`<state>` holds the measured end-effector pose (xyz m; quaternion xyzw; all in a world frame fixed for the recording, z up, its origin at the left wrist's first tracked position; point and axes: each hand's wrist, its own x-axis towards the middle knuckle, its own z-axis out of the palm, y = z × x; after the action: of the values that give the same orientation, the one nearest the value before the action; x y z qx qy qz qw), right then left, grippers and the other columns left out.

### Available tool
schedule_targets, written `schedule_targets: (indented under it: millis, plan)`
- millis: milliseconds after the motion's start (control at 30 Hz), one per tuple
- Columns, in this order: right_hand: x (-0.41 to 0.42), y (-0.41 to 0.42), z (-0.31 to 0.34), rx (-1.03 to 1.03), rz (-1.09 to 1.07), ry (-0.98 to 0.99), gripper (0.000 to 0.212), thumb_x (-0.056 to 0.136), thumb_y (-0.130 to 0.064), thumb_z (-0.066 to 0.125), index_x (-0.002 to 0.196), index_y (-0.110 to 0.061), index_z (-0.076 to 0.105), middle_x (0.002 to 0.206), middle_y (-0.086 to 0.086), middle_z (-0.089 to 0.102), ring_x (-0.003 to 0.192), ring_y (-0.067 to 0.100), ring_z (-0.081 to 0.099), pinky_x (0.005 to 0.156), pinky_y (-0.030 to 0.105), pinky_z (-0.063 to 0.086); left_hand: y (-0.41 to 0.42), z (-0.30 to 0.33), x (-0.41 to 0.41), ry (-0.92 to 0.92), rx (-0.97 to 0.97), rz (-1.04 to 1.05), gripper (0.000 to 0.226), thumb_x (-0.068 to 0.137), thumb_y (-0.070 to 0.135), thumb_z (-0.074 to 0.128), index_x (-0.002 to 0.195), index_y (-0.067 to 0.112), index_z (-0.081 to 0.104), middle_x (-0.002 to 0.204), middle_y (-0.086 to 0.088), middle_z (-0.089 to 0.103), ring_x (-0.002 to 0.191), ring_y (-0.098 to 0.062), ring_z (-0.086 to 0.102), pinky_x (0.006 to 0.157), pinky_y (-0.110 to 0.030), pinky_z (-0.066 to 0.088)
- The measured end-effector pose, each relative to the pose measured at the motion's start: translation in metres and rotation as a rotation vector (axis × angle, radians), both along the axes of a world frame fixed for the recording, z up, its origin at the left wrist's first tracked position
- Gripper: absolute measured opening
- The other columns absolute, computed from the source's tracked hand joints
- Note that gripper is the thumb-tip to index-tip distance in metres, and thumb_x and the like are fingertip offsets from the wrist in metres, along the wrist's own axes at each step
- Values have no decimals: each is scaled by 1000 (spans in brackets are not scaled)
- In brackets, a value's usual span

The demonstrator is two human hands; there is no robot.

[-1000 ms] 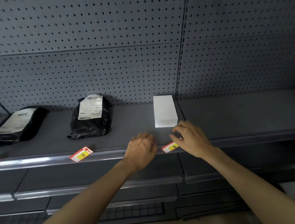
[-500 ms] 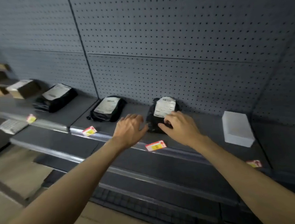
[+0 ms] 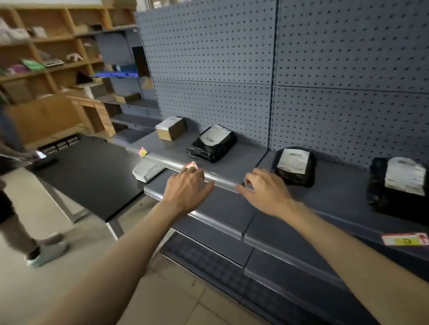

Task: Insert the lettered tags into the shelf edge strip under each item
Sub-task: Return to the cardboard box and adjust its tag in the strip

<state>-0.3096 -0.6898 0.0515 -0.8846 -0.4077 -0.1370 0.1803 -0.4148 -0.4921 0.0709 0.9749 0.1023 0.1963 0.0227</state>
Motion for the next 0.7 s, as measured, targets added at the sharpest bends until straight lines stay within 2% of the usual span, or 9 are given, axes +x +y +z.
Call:
schedule_targets:
  millis: [167,400,500,700]
  plan:
    - [-13,106,-8,-21,60,12,46,92,-54,45,85,-12,62,89,7,63,86,27,55,75,38,45,102,0,-32,2,20,79,39,91,51,42,85,16,59,93,-5,65,91,-26,60,76,-38,48]
    - [-3,239,-18,-23,109,28,45,92,-53,47,90,-11,64,99,7,64,96,27,55,81,40,46,226,-15,-38,11,10,159,41,90,52,37,81,18,59,85,-2,64,81,-20,59,65,-33,42]
    - [12,295,-25,-18,108,29,44,92,-53,47,89,-12,63,93,6,62,92,25,54,77,39,45,278,-22,-25,39,2,176,39,89,49,39,76,18,57,81,-1,62,81,-21,59,67,-35,47]
    - [58,410,-40,9,89,34,36,93,-46,51,87,-12,63,89,5,60,79,21,49,66,32,38,387,-34,12,69,-27,180,35,91,44,42,88,17,63,93,-4,66,93,-24,59,76,-37,46]
